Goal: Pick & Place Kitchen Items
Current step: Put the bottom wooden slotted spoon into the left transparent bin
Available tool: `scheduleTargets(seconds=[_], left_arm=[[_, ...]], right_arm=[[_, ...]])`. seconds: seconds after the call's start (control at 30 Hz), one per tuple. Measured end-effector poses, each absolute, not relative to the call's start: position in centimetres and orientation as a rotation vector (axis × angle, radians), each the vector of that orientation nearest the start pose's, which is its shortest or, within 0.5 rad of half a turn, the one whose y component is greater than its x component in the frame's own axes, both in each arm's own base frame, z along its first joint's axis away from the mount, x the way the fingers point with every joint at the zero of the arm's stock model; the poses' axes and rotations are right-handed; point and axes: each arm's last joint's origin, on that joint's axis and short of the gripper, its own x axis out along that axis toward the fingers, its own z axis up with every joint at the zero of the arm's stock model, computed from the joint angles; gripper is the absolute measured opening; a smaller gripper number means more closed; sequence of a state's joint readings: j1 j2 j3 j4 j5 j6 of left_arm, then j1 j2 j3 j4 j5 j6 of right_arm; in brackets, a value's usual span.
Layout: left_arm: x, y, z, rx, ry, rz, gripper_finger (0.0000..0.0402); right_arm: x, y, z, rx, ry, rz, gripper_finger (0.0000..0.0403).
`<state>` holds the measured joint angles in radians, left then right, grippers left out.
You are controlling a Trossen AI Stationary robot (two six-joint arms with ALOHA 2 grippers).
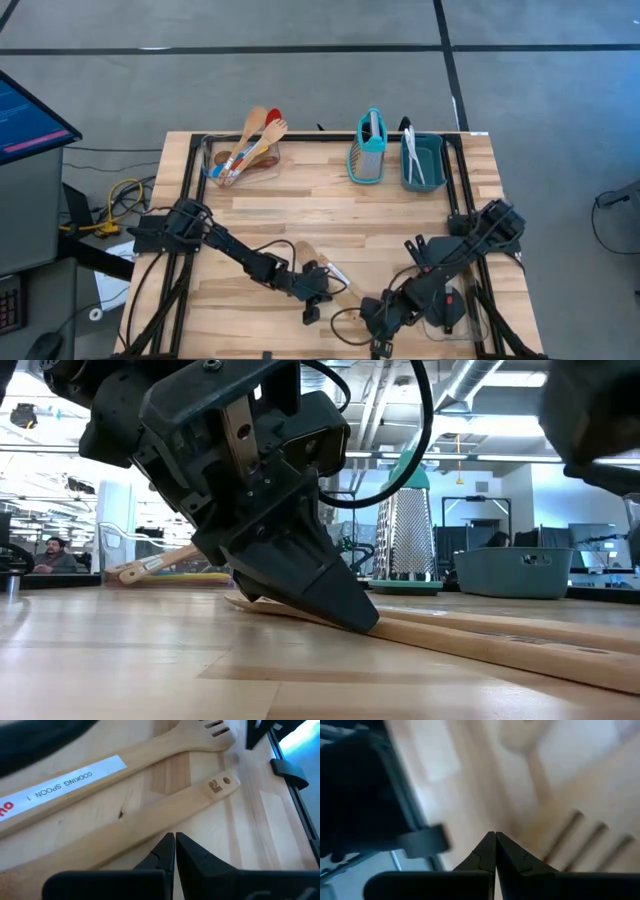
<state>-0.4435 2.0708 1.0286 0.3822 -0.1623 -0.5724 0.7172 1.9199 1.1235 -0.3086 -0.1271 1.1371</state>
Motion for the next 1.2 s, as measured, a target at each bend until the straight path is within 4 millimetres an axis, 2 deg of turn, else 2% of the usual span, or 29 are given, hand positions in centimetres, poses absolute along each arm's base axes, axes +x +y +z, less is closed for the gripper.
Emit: scheduleTargets(seconds=[0.2,0.5,0.8,1.2], left_arm=[[36.2,-16.7,9.5,-0.351,0.684,-0.08,0.0003],[36.2,-16.6,9.5,-0.347,0.678,-0.067,0.0003],[36.2,-16.6,9.6,-0.347,0.674,-0.062,0.0003],[36.2,-16.6,9.6,-0.346,0.673,-0.061,0.0003]], right_arm=[[27.3,23.4,12.6,0.563,1.35,-0.098,0.0],[29.0,20.2,12.4,0.384,1.275,-0.175,0.0],[29.5,17.4,12.1,0.13,1.189,-0.365,0.0],[30.1,13.7,11.9,-0.09,1.184,-0.524,0.0]])
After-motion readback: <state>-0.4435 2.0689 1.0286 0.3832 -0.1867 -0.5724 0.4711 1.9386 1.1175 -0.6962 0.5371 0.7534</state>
